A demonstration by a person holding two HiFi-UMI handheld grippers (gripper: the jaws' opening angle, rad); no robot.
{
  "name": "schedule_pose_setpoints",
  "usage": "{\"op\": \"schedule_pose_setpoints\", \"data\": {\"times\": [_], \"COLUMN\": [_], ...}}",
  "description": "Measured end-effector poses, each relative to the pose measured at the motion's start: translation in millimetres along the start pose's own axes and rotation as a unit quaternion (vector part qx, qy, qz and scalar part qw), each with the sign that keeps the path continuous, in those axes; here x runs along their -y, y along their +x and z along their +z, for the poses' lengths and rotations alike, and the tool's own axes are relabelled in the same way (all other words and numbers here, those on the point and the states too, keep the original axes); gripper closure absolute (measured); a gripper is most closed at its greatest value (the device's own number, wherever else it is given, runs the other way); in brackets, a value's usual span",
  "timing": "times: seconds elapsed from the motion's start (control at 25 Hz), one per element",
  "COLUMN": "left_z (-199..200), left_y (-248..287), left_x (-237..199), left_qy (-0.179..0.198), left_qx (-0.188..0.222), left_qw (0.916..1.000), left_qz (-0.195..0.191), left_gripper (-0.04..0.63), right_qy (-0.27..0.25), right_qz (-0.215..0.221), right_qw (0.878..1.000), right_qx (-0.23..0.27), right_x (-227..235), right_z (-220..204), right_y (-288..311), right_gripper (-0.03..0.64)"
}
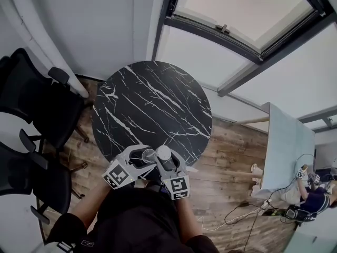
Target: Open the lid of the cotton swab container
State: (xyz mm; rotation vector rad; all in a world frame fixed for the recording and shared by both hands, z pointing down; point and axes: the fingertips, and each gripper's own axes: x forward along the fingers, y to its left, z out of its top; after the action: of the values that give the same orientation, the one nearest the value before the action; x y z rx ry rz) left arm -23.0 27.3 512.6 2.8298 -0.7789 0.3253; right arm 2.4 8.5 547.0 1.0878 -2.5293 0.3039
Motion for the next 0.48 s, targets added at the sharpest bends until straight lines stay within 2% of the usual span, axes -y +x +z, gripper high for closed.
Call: {"op": "schedule_pose_setpoints", "data": {"times": [0.48], "left_z": [7.3], "left_y": [-3.5], "left_x": [1.8], "left_qy": [0.002], "left_qx": [0.014], "left_qw": [0.9999], "left_qz": [0.003], "left_gripper": [0.319], "right_qy": [-0.001], "right_qz": [0.000], "right_qw": [1.000], "right_qx": [0.013], "right_x": [-1.3], "right_z": [8.0], "right_y": [-3.7], "right_gripper": [0.385]}}
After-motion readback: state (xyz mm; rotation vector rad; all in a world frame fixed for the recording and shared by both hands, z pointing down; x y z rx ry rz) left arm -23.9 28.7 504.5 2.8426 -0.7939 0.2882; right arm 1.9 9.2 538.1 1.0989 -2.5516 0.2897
